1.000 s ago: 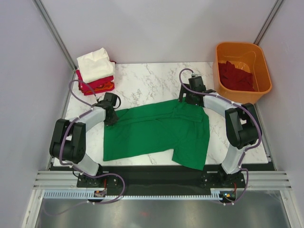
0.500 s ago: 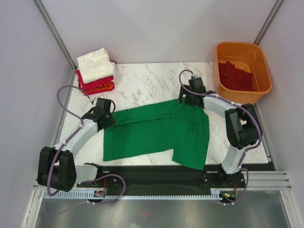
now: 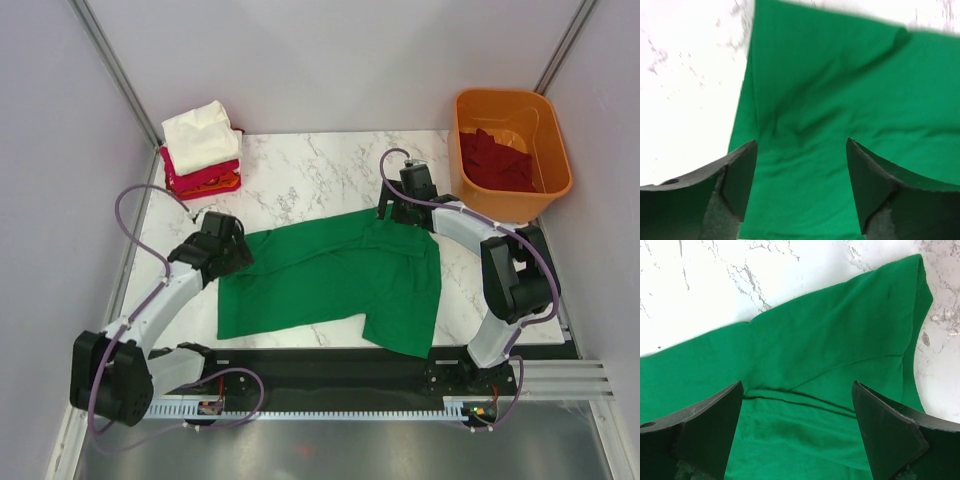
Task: Fold and stack the t-shirts
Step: Fold the tshirt
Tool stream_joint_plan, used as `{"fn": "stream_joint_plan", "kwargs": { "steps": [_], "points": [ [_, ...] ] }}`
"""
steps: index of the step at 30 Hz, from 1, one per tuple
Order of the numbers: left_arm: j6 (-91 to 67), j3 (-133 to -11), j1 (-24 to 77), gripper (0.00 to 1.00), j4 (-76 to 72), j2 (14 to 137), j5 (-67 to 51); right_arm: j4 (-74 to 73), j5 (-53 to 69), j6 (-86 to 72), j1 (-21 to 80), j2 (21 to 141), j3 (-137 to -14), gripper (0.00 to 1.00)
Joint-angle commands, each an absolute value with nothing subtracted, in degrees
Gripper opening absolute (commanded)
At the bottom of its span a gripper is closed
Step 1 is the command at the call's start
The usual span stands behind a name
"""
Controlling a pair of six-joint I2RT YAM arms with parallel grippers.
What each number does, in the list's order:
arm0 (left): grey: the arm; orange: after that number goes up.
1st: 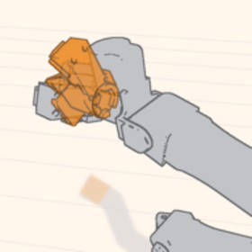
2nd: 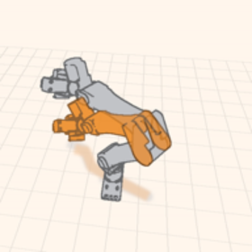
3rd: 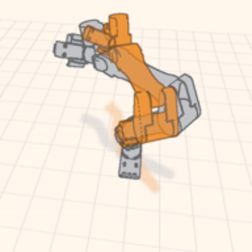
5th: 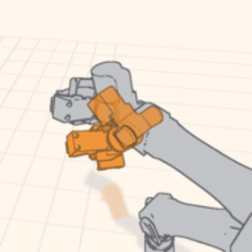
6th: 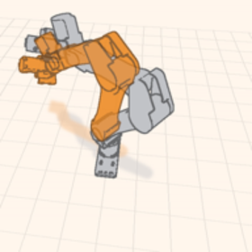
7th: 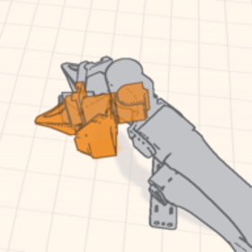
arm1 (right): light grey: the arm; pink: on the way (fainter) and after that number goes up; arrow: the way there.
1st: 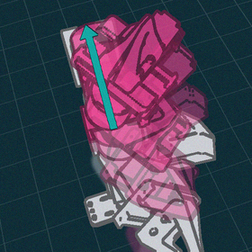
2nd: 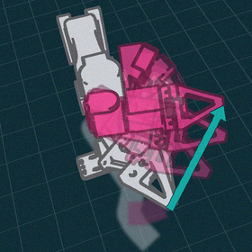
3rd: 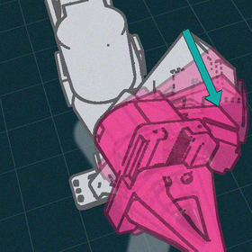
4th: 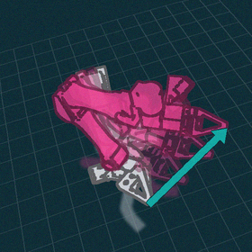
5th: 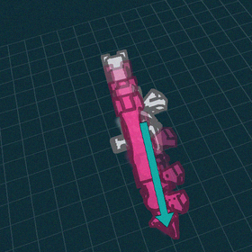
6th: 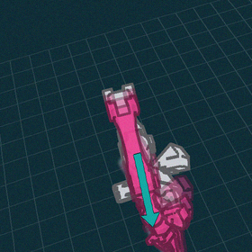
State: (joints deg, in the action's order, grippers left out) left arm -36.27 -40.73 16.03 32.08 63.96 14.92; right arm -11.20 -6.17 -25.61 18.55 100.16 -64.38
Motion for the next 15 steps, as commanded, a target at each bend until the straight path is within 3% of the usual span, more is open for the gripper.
{"fn": "stream_joint_plan", "kwargs": {
  "steps": [1,3,4,5,6,7,13,15],
  "points": [
    [-34.29,-47.27,13.55,0.80,30.50,72.02,21.00,-10.98,-7.21,-24.70,18.55,99.14,-66.44,0.98],
    [-32.79,-51.13,11.52,0.81,29.71,76.62,21.09,-11.60,-7.21,-24.87,18.11,100.63,-68.19,0.98],
    [-32.26,-52.28,10.64,0.76,29.10,78.64,21.27,-11.78,-6.86,-24.87,17.50,101.07,-68.46,0.98],
    [-31.73,-53.43,9.07,0.64,27.70,82.93,21.36,-11.86,-6.59,-25.05,17.32,101.34,-68.73,0.98],
    [-30.95,-55.44,8.36,0.41,27.34,84.88,21.62,-11.87,-6.16,-25.14,17.05,101.77,-68.99,0.98],
    [-30.76,-56.50,7.74,0.36,26.99,86.64,21.53,-11.87,-5.98,-25.14,17.05,101.95,-69.08,0.98],
    [-31.29,-59.33,3.96,0.36,24.09,95.71,20.66,-12.13,-5.80,-24.43,17.05,100.99,-67.50,0.98],
    [-31.29,-59.06,3.17,0.40,23.38,96.76,20.22,-12.13,-5.80,-24.35,17.05,100.81,-67.32,0.98]
  ]
}}
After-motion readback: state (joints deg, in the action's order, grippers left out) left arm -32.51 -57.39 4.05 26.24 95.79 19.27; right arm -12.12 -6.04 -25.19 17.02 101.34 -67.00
